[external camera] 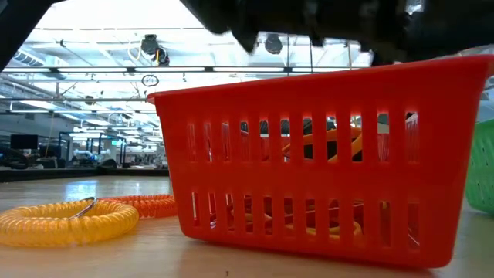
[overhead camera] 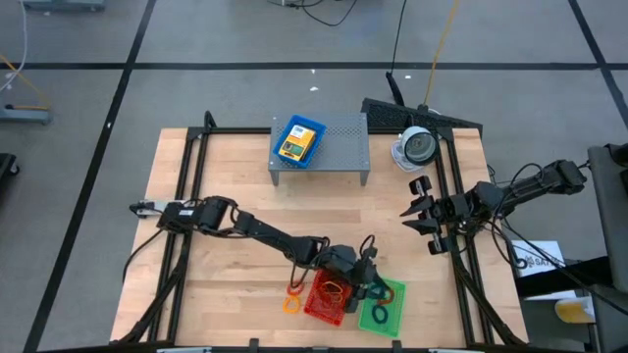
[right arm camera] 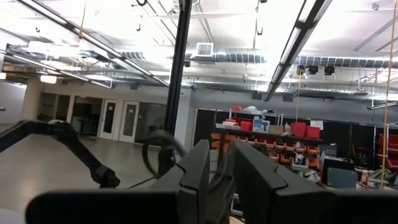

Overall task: Pick & Place Office Desk Supplies
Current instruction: Put the red bin on the shelf

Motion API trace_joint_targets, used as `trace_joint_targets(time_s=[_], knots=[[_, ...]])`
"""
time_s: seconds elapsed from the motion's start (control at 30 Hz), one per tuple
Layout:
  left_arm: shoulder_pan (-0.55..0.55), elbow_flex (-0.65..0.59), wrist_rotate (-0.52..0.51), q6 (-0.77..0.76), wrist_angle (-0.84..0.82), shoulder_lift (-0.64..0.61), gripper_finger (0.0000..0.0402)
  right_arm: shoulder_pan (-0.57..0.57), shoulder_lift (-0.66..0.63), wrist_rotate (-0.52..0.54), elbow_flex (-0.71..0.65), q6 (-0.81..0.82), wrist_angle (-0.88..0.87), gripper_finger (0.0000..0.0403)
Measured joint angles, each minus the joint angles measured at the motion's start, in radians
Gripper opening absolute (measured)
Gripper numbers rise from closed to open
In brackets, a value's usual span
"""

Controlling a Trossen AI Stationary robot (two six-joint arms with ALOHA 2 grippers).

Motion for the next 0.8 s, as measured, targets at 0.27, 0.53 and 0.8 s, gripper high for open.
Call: trace_joint_targets(time_s=[0.27, 0.53, 0.8], knots=[[-0.016, 0.0, -0.078, 0.098, -0.427, -0.178, 0.0145, 0.0, 0.0, 0.0, 0.0, 0.0, -0.008, 0.0057], [-0.085, 0.0, -0.071, 0.056, -0.827, -0.311, 0.0145, 0.0, 0.0, 0.0, 0.0, 0.0, -0.014, 0.0057], [-0.166, 0.0, -0.125, -0.082, -1.006, -0.416, 0.0145, 0.0, 0.0, 0.0, 0.0, 0.0, -0.016, 0.0057]])
